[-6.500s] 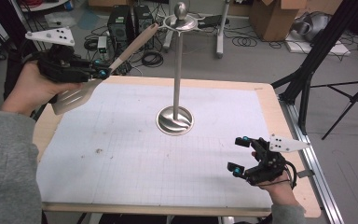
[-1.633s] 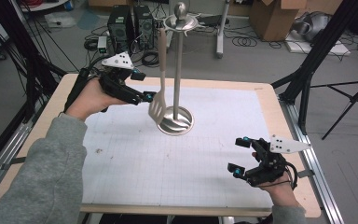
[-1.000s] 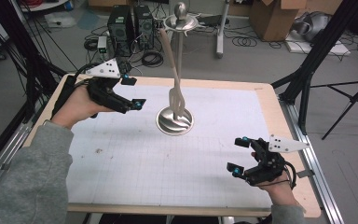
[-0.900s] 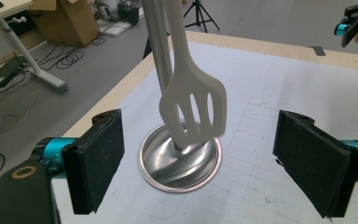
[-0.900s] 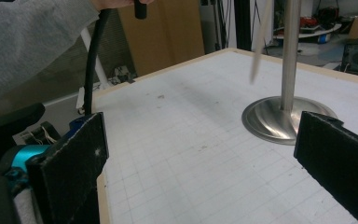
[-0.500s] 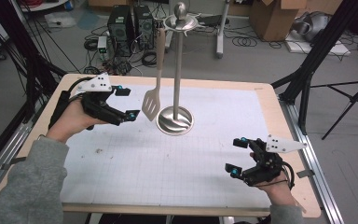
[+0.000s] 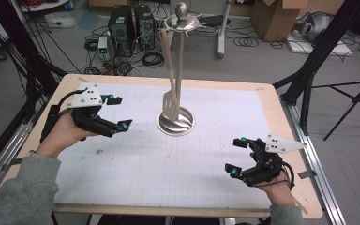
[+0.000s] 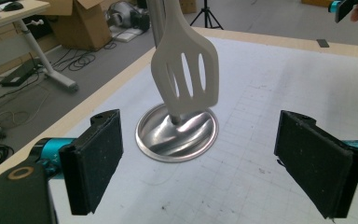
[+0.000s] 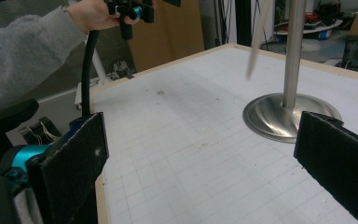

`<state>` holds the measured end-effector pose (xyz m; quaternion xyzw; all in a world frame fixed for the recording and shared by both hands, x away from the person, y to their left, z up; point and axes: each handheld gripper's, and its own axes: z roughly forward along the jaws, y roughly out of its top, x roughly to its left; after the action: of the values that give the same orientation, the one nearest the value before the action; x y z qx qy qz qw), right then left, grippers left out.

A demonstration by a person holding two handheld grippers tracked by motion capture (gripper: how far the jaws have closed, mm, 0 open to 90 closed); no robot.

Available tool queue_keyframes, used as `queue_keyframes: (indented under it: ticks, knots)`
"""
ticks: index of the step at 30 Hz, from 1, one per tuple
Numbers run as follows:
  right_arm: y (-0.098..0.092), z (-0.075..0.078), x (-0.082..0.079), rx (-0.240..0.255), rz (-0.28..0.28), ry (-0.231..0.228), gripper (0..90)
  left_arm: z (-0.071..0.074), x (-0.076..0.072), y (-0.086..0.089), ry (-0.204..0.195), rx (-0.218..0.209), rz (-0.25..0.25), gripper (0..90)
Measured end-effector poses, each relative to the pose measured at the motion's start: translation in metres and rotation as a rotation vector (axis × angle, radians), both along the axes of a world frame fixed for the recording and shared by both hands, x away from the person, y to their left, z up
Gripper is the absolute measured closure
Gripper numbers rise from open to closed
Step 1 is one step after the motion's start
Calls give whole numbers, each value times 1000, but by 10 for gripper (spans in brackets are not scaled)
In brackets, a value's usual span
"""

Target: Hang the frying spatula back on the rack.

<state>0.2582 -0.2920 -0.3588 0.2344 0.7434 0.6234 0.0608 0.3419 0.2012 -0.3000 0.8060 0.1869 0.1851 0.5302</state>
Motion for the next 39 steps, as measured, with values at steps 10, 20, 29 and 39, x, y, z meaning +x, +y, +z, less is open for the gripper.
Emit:
queue_keyframes:
  ticks: [10,20,29,39]
  knots:
    - [1,-1,6,-1,-6,-7,18,-18,-15,20,0,-60,29,157]
    - [1,-1,7,6,-16,-9,18,-21,-34,23,-22,-78,4,157]
    - [1,-2,10,6,-22,-14,18,-34,-42,44,-29,-114,39,157]
    - [2,-4,15,3,-36,-27,18,-42,-52,73,-31,-144,119,157]
